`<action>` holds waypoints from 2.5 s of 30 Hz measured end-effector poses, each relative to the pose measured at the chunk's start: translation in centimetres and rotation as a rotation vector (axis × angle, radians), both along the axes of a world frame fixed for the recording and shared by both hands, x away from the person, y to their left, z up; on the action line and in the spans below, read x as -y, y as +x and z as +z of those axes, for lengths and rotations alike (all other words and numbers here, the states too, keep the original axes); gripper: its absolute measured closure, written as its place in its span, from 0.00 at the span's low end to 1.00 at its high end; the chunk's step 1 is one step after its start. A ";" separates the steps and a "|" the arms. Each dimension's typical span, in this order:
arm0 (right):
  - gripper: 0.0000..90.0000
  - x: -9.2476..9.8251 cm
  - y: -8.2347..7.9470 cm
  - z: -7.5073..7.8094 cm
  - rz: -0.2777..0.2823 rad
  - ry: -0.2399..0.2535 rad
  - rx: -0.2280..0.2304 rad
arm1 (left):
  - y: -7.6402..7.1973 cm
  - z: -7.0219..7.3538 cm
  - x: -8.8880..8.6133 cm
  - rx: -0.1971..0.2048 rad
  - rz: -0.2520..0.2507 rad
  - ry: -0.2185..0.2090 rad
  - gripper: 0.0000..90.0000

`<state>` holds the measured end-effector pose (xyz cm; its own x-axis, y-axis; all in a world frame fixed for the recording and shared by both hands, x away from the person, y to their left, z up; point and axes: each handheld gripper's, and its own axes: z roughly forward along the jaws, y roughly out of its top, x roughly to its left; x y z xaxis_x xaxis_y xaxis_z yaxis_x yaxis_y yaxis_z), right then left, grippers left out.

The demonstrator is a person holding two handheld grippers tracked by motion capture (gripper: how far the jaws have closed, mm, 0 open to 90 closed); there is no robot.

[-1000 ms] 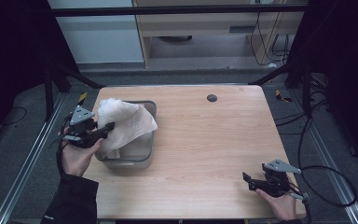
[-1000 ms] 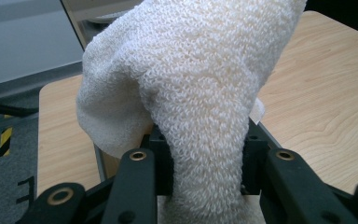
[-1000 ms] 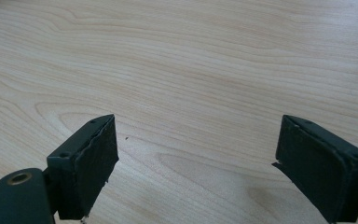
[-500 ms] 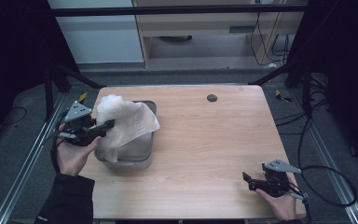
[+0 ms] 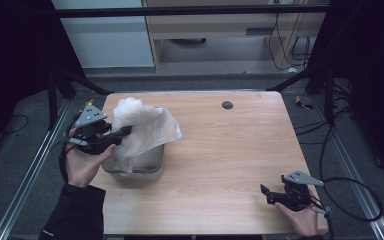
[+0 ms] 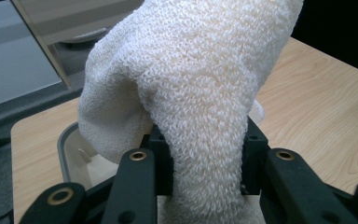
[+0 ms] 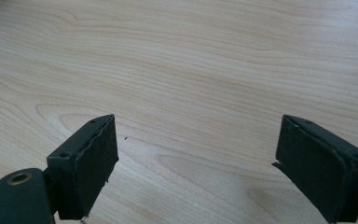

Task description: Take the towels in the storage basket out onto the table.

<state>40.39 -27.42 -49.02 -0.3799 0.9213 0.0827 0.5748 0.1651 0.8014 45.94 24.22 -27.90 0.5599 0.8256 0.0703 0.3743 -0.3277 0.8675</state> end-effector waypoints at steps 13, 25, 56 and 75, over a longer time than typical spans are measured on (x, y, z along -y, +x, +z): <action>0.14 0.0 0.0 0.1 -0.002 0.001 0.003 | 0.0 1.0 2.4 0.010 -0.044 -0.005 0.73; 0.14 0.0 -0.1 0.1 -0.001 0.010 0.005 | 0.1 1.7 5.2 0.026 -0.104 0.008 0.73; 0.14 0.2 -0.3 0.2 -0.004 0.008 0.018 | 1.0 0.3 12.9 -0.001 -0.225 0.001 0.73; 0.14 0.2 -0.3 0.2 -0.003 0.000 0.016 | 2.3 -3.5 15.5 -0.035 -0.251 -0.007 0.73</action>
